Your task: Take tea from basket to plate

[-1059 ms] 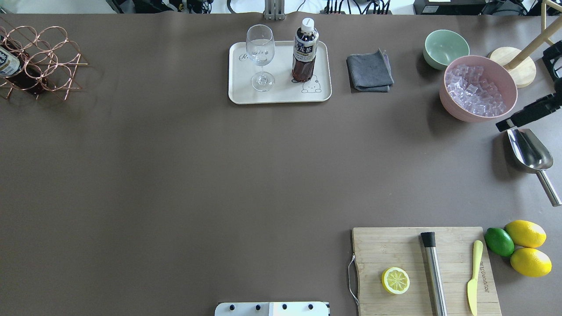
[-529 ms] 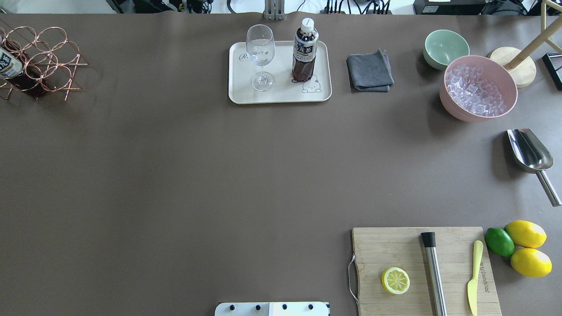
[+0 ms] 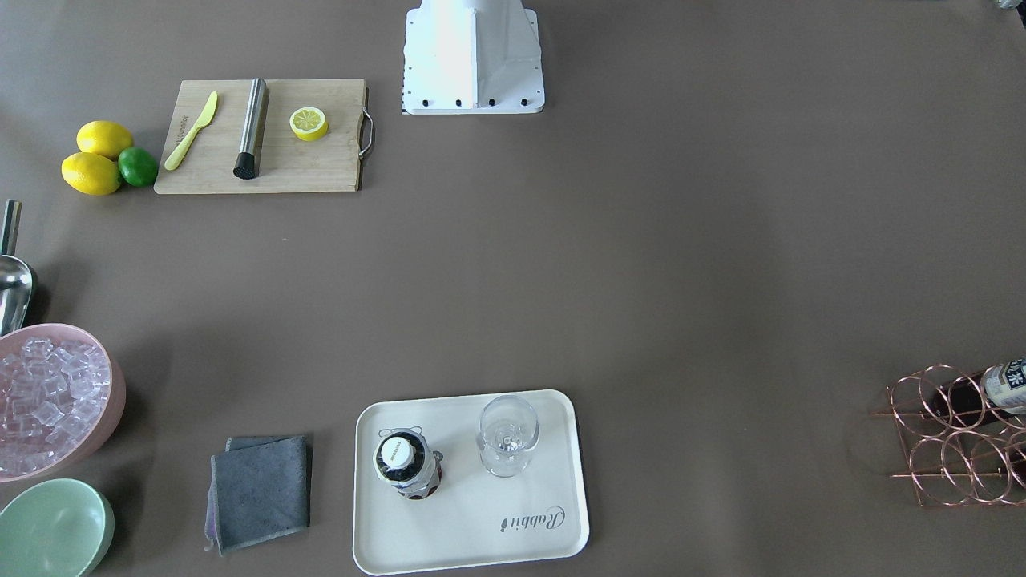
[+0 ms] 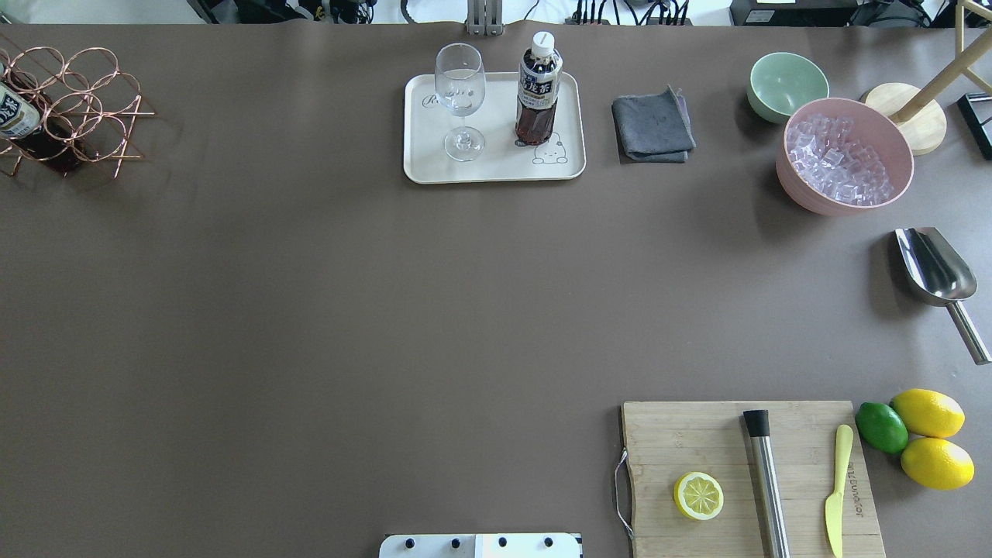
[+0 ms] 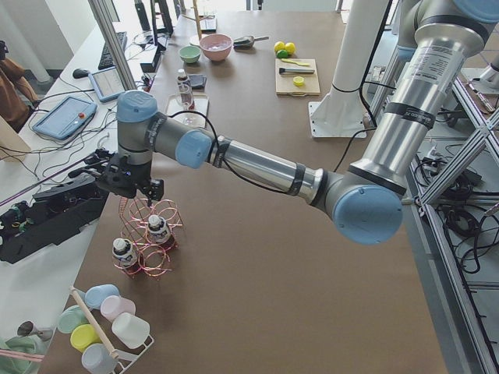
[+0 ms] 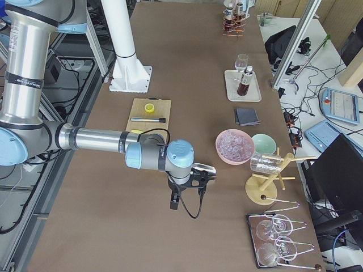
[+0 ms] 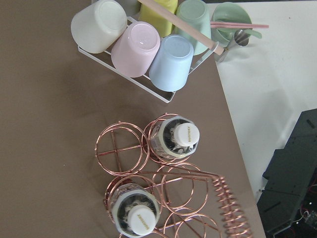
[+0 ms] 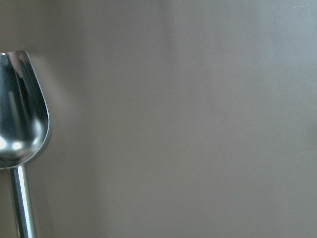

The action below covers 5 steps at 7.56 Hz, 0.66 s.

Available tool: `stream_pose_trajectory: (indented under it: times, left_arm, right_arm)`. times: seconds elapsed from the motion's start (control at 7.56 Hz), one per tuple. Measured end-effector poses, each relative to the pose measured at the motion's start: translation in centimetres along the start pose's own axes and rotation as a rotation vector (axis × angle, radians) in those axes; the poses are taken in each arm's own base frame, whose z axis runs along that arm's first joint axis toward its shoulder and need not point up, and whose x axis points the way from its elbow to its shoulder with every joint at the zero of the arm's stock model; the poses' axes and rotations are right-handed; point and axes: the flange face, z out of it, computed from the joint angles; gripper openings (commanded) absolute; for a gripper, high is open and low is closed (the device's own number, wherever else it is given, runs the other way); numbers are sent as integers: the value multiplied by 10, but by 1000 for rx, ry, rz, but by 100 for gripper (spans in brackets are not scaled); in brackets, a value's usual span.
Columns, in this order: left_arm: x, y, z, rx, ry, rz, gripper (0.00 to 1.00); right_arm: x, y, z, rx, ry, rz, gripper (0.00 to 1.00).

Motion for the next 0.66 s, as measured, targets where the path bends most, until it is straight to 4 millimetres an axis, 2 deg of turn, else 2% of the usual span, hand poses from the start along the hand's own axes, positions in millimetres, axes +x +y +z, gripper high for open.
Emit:
stream_pose_trajectory:
  times: [0.26, 0.4, 0.53, 0.66]
  left_arm:
    - [-91, -7, 7, -21, -37, 265, 98]
    - [-129, -9, 10, -54, -56, 378, 98]
    - [-153, -8, 11, -96, -60, 466, 98]
    - [-165, -5, 11, -124, -57, 545, 98]
  right_arm:
    - [5, -5, -2, -47, 20, 40, 100]
    - [5, -6, -2, -50, 20, 42, 100]
    - [5, -6, -2, -51, 19, 40, 100]
    - [5, -6, -2, -52, 17, 40, 100]
